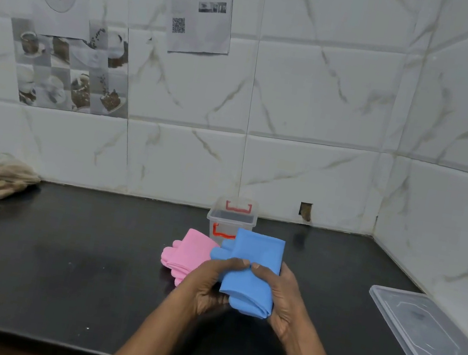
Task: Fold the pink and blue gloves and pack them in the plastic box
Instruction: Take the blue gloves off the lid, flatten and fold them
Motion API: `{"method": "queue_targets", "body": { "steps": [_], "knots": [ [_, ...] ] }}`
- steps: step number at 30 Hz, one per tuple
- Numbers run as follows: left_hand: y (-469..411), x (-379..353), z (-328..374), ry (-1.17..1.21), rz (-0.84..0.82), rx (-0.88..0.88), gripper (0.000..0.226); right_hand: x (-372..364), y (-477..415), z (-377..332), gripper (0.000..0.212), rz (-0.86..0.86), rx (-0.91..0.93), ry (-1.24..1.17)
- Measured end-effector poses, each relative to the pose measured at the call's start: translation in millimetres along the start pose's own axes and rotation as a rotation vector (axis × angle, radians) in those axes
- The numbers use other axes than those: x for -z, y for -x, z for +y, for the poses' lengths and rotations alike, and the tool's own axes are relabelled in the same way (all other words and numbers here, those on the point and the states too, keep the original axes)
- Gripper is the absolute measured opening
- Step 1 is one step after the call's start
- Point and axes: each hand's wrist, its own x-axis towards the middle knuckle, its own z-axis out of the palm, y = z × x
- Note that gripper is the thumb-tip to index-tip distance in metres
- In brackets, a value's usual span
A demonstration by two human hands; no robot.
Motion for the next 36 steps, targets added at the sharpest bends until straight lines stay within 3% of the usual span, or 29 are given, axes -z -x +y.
{"method": "queue_targets", "body": {
  "steps": [5, 11, 15, 18, 21, 25, 27, 29, 32, 34, 36],
  "knots": [
    [-6.0, 5.9, 21.4, -0.145, 0.069, -0.113, 0.047, -9.1, -23.2, 4.9, 0.048, -0.044, 0.016, 0.191],
    [-11.9, 31.4, 80.0, -0.184, 0.215, -0.13, 0.042, 9.6, -42.1, 17.6, 0.066, 0.213, 0.223, 0.966],
    [-19.2, 63.8, 111.5, -0.177, 0.377, -0.041, 0.032, 23.3, -47.2, 22.1, 0.053, 0.379, 0.186, 0.975],
    [-27.1, 83.5, 103.0, -0.309, 0.455, 0.074, 0.044, 18.3, -46.1, 24.2, 0.052, 0.348, 0.199, 1.05],
    [-31.3, 92.1, 93.8, -0.283, 0.47, 0.085, 0.041, 16.9, -43.9, 24.5, 0.05, 0.324, 0.21, 1.114],
    [-36.9, 84.5, 97.5, -0.497, 0.552, -0.03, 0.055, 16.8, -42.2, 21.9, 0.048, 0.318, 0.205, 1.132],
    [-41.8, 78.2, 96.8, -0.865, 0.731, -0.154, 0.065, 16.4, -41.7, 21.6, 0.047, 0.32, 0.208, 1.133],
    [-41.5, 73.6, 89.9, -1.176, 0.842, -0.178, 0.09, 15.4, -40.7, 21.4, 0.047, 0.318, 0.204, 1.14],
    [-45.3, 74.3, 72.9, -1.166, 0.775, -0.298, 0.107, 14.6, -39.8, 21.1, 0.046, 0.32, 0.207, 1.146],
    [-49.5, 80.1, 63.3, -1.119, 0.735, -0.433, 0.099, 14.7, -39.7, 21.2, 0.044, 0.32, 0.205, 1.152],
    [-50.0, 84.0, 62.5, -1.02, 0.756, -0.443, 0.083, 15.3, -40.0, 21.3, 0.043, 0.317, 0.205, 1.16]
  ]
}}
